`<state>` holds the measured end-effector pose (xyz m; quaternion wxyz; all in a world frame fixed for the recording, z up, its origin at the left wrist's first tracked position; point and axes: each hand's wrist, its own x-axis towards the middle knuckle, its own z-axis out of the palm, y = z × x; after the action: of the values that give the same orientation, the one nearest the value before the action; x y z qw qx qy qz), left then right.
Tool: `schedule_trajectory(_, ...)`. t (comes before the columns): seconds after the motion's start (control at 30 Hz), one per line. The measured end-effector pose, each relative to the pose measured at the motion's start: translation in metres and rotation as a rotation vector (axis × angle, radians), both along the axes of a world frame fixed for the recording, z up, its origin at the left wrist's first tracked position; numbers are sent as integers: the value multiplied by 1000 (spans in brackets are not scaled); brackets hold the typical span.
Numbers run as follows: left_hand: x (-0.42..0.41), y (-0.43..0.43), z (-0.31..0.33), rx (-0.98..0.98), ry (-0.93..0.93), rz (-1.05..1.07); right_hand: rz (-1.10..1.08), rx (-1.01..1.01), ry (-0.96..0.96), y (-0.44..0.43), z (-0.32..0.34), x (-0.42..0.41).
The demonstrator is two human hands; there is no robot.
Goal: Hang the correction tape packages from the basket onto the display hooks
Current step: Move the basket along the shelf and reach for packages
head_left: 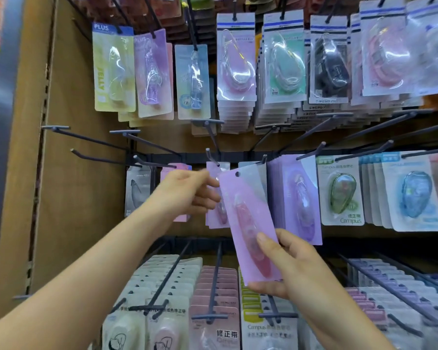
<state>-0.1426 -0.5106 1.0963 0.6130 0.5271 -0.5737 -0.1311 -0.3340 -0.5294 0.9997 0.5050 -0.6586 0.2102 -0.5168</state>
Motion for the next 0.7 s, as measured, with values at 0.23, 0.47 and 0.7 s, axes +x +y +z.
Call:
schedule_trajectory(0.23, -14, 36, -7, -256, 34, -117, 95, -19, -9, 10, 2, 12)
schedule_trajectory(0.47, -10, 39, 16, -464, -29, 27, 17, -93, 102, 12, 14, 16)
schedule_trajectory(0.7, -7, 37, 24, -389, -67, 60, -66, -165, 201, 12, 16, 21)
